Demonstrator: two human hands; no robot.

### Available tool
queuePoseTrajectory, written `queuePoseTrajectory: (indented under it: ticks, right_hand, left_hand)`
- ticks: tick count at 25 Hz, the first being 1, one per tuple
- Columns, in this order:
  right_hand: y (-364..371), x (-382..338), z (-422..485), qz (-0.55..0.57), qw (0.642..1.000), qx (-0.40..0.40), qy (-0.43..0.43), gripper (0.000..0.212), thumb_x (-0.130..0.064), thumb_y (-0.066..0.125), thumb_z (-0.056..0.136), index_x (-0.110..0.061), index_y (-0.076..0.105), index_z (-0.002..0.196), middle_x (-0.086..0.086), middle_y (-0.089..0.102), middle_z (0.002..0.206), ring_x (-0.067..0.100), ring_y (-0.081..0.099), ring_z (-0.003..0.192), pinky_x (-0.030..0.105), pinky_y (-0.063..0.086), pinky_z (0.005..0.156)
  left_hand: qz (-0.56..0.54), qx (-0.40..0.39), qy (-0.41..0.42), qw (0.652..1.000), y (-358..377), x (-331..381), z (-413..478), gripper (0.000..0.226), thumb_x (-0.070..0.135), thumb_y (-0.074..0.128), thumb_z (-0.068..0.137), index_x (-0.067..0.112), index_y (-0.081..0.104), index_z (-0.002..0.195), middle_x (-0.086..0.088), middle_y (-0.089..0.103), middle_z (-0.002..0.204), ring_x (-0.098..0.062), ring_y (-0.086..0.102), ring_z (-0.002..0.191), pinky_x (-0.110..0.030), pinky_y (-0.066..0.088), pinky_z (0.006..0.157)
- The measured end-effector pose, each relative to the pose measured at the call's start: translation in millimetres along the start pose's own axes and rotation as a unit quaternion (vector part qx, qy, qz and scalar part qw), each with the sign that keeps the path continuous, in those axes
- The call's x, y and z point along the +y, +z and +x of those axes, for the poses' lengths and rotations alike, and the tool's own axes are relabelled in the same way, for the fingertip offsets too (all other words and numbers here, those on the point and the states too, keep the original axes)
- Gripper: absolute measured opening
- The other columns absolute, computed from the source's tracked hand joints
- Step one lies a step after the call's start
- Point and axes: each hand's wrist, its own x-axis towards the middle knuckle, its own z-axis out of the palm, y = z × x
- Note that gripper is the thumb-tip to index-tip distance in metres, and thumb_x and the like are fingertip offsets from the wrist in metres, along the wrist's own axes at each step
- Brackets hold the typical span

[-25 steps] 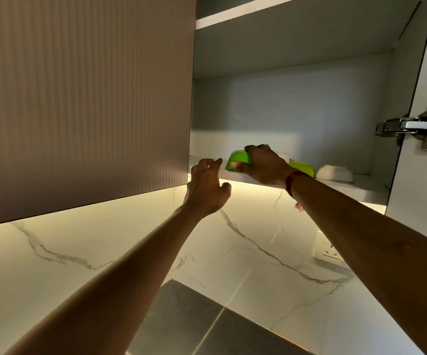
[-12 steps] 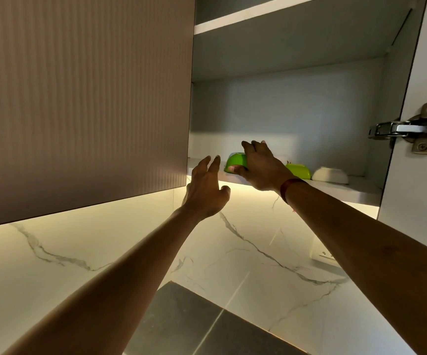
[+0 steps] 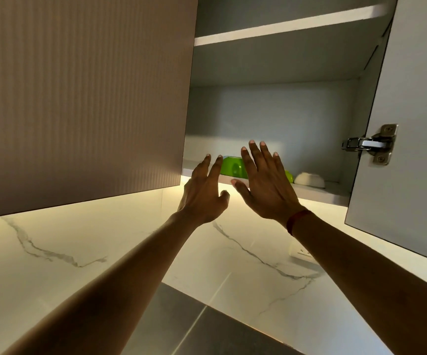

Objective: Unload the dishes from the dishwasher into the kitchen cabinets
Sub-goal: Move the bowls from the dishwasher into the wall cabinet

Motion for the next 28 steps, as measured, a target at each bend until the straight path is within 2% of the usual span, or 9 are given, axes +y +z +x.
queuePoseTrajectory:
  ticks: [4,7,10,15,21,25,28]
  right_hand:
    - [-12,2,-30,-0.013,1.0,0.006,0.024,0.077,-0.065,0.01,0.094,-0.018,0.004,0.155,0.007,-0.003,0.162,0.026,-0.009,0.148,0.046,-0.001,0.119]
    - [-26,2,-56,-0.024,0.999,-0.012,0.033,0.077,-0.064,0.008,0.094,-0.017,0.003,0.155,0.006,-0.005,0.162,0.026,-0.011,0.148,0.047,0.002,0.12]
    - [-47,1,-86,-0.024,0.999,-0.011,0.042,0.075,-0.061,0.011,0.096,-0.015,0.005,0.155,0.007,-0.003,0.162,0.027,-0.007,0.149,0.049,0.004,0.12]
    - [-86,3,-131,-0.029,0.998,0.01,0.053,0.071,-0.057,0.019,0.099,-0.013,0.01,0.154,0.01,0.004,0.161,0.029,-0.002,0.149,0.052,0.011,0.119]
    - [-141,-5,-200,0.026,0.995,0.034,0.089,0.072,-0.056,0.01,0.097,-0.014,0.006,0.155,0.006,0.0,0.162,0.022,-0.006,0.149,0.045,0.005,0.121]
    - [-170,-7,-243,0.061,0.991,0.053,0.11,0.075,-0.059,0.009,0.095,-0.014,0.006,0.155,0.005,-0.001,0.162,0.021,-0.006,0.149,0.041,0.001,0.121]
    - [-197,-8,-272,0.067,0.988,0.069,0.122,0.075,-0.061,0.01,0.095,-0.016,0.007,0.155,0.005,0.001,0.162,0.021,-0.006,0.149,0.039,-0.001,0.12]
  left_hand:
    - [-0.05,0.037,0.015,0.998,8,23,-15,0.075,0.044,0.042,0.087,0.014,0.02,0.152,-0.012,0.017,0.159,-0.032,0.023,0.144,-0.051,0.033,0.11]
    - [-0.063,0.022,0.015,0.998,16,44,-35,0.072,0.046,0.038,0.092,0.016,0.018,0.153,-0.011,0.013,0.161,-0.031,0.018,0.146,-0.054,0.03,0.112]
    - [-0.063,-0.006,0.02,0.998,16,64,-55,0.07,0.044,0.041,0.095,0.019,0.013,0.154,-0.01,0.007,0.162,-0.03,0.01,0.148,-0.055,0.026,0.113]
    - [-0.022,-0.015,0.073,0.997,-5,104,-84,0.072,0.042,0.045,0.093,0.02,0.012,0.154,-0.009,0.003,0.162,-0.028,0.002,0.149,-0.058,0.021,0.115]
    - [-0.019,-0.028,0.069,0.997,-41,176,-129,0.075,0.038,0.049,0.093,0.021,0.01,0.154,-0.008,-0.001,0.162,-0.027,-0.003,0.149,-0.057,0.008,0.118]
    - [-0.021,-0.058,0.059,0.996,-63,218,-170,0.079,0.05,0.037,0.086,0.023,0.008,0.154,-0.006,-0.003,0.162,-0.026,-0.005,0.149,-0.054,0.004,0.117]
    - [-0.016,-0.078,0.065,0.995,-77,243,-196,0.081,0.052,0.038,0.085,0.024,0.006,0.154,-0.005,-0.004,0.162,-0.027,-0.004,0.149,-0.054,0.005,0.118]
